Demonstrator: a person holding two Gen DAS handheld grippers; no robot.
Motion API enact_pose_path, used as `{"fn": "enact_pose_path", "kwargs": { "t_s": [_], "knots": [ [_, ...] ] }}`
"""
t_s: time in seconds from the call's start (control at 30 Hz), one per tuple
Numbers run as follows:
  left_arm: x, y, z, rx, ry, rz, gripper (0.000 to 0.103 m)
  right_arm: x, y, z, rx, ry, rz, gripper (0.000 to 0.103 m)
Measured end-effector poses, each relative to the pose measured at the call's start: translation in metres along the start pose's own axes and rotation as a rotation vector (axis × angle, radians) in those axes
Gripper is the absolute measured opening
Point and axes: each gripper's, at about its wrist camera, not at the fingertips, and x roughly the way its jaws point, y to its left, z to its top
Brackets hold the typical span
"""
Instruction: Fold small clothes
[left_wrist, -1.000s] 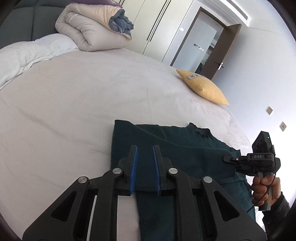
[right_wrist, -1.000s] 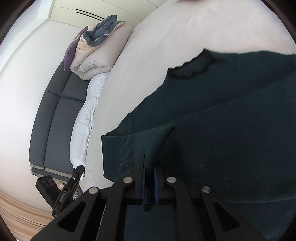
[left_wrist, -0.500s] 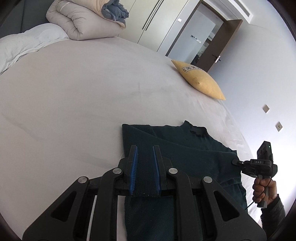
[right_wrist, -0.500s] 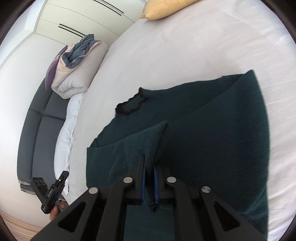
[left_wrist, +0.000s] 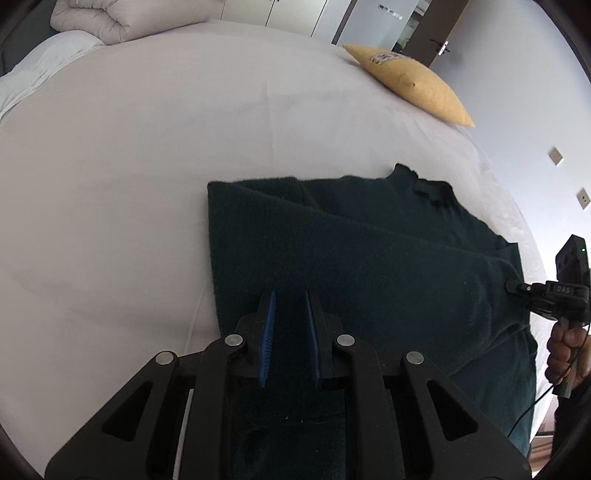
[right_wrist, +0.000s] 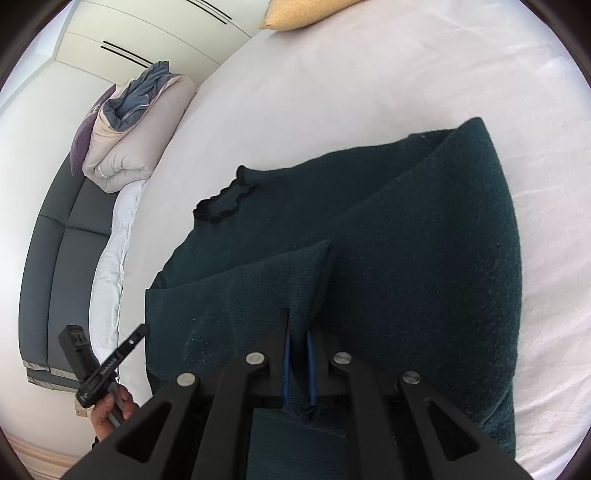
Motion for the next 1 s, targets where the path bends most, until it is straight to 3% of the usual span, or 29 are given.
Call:
{"fn": "enact_pose_path", "kwargs": {
  "t_s": [0.5,0.67,0.77,0.83,0.9,1.0],
  "knots": [
    [0.008,-0.014,-0.018,0.091,0.028,0.049,0.015,0.009,-0.005,0.002,0.013,-0.039,-0.028,0.009],
    [-0.001,-0.013,-0.021,0.081,0.035,0.056,0.015,0.007,0.003,0.003,-0.016,-0.06,-0.087,0.009],
    [-0.02,-0.017,-0.019,0.065,-0.031,0.038,0.015,-0.008,0.006,0.0,0.003,-0.084,-0.161,0.019],
    [-0.028,-0.024,-0.013,0.074,-0.075,0.031,0.015,-0.03,0.015,-0.003,-0.002,-0.183,-0.193,0.028],
    [-0.024,-0.033,-0.006,0.084,-0.073,0.014,0.015,-0.035,0.028,-0.003,-0.02,-0.213,-0.116,0.028],
    [-0.007,-0.036,-0.005,0.09,-0.038,0.038,0.015,-0.012,0.061,-0.004,-0.104,-0.146,0.012,0.028]
  ]
}}
